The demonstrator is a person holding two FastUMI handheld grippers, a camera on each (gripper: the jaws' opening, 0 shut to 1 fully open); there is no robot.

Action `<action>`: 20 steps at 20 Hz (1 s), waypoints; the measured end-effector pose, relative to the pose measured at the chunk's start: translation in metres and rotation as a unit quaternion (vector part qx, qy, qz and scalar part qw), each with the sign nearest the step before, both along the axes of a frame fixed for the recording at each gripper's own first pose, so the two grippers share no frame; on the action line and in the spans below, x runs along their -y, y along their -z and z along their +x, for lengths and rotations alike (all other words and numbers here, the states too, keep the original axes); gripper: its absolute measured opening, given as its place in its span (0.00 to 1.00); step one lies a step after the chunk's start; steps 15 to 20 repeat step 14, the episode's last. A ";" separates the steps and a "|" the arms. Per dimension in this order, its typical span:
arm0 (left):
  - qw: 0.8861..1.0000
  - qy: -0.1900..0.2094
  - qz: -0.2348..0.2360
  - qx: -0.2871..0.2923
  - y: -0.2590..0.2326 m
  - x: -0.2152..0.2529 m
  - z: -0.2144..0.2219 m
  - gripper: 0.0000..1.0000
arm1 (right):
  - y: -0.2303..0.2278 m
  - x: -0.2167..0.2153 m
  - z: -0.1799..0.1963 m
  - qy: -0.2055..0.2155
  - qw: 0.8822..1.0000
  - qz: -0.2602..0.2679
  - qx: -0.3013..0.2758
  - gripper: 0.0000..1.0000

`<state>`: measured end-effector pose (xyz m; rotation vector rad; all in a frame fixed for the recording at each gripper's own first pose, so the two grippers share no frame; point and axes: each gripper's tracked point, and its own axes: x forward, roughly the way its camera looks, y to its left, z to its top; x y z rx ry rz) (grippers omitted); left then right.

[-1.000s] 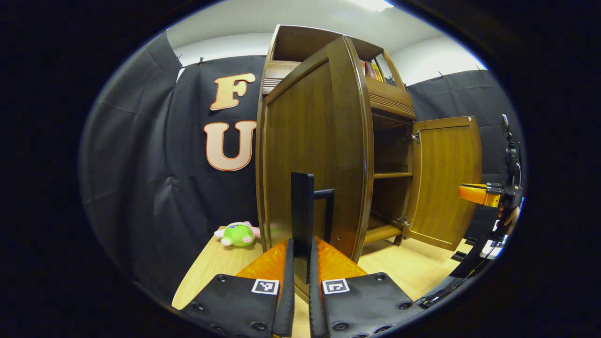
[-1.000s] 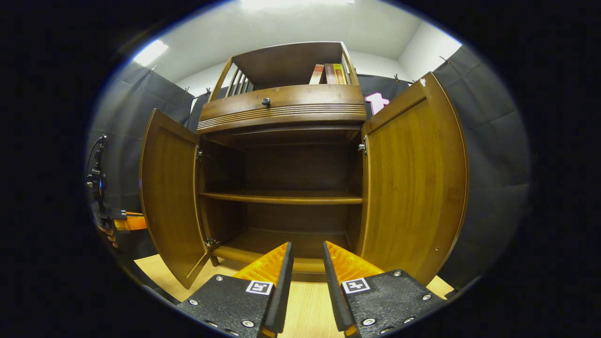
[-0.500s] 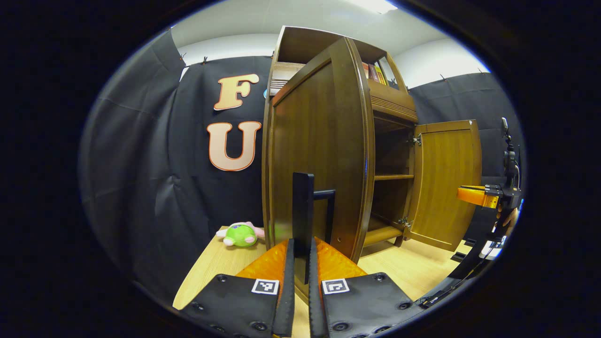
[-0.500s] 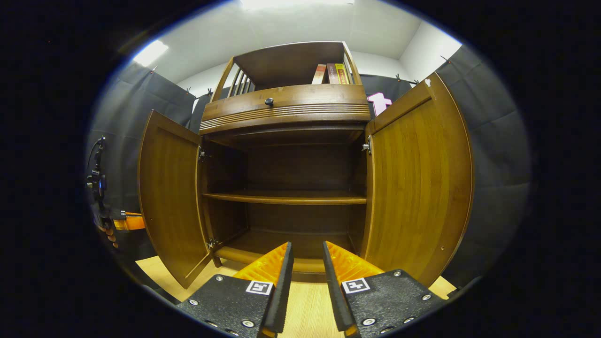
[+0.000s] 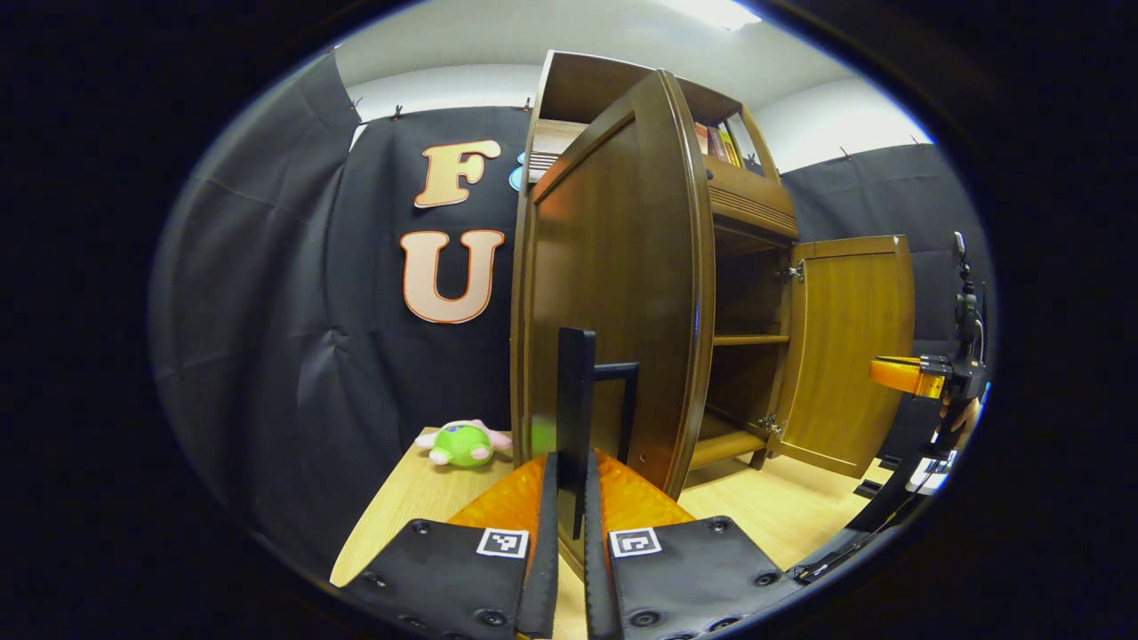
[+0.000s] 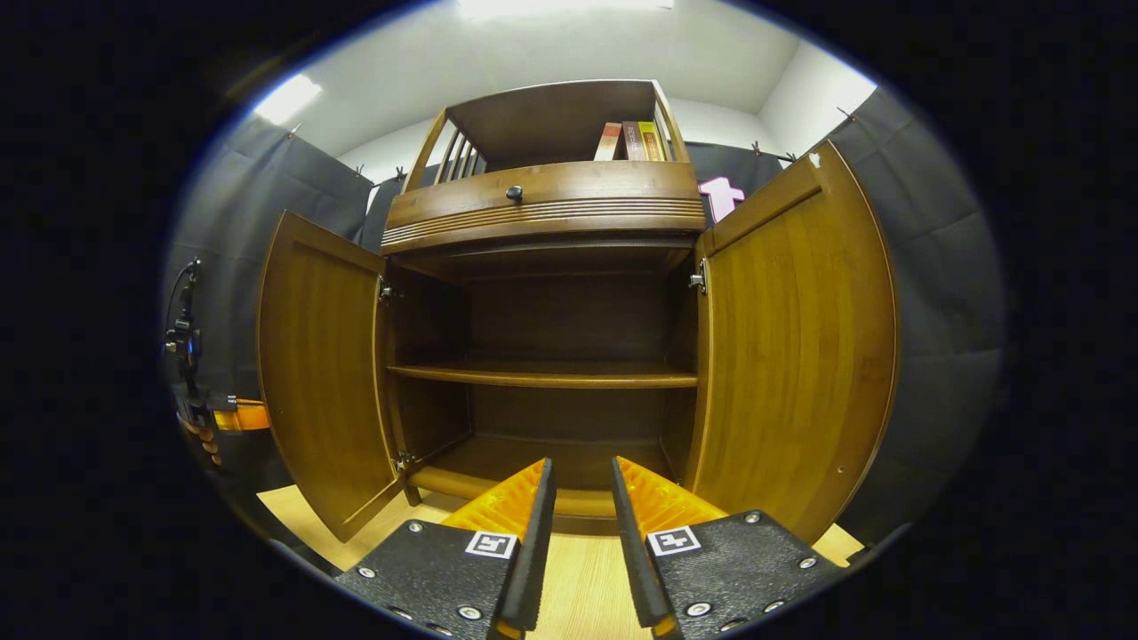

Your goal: Open the right door of the double-door shoe cabinet with the right hand, and open the left door with the left hand.

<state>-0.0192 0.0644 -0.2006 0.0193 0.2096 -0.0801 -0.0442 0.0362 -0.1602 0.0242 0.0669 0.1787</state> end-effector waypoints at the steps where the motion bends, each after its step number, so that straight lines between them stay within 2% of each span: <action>1: 1.000 -0.004 0.002 0.000 0.000 -0.003 -0.001 0.19 | -0.001 0.000 0.000 0.000 1.000 0.000 0.000 0.39; 12: 0.999 -0.034 0.012 0.008 -0.006 -0.032 -0.001 0.19 | 0.002 -0.001 0.002 -0.004 1.000 0.003 -0.001 0.40; 13: 0.999 -0.040 0.013 0.011 -0.008 -0.038 0.000 0.17 | 0.002 -0.001 0.002 -0.004 1.000 0.004 0.000 0.39; 14: 0.999 -0.046 0.015 0.013 -0.009 -0.044 -0.002 0.14 | 0.001 -0.001 0.002 -0.004 1.000 0.005 0.000 0.29; 20: 0.999 -0.046 0.015 0.013 -0.009 -0.044 -0.002 0.14 | 0.001 -0.001 0.002 -0.004 1.000 0.005 0.000 0.29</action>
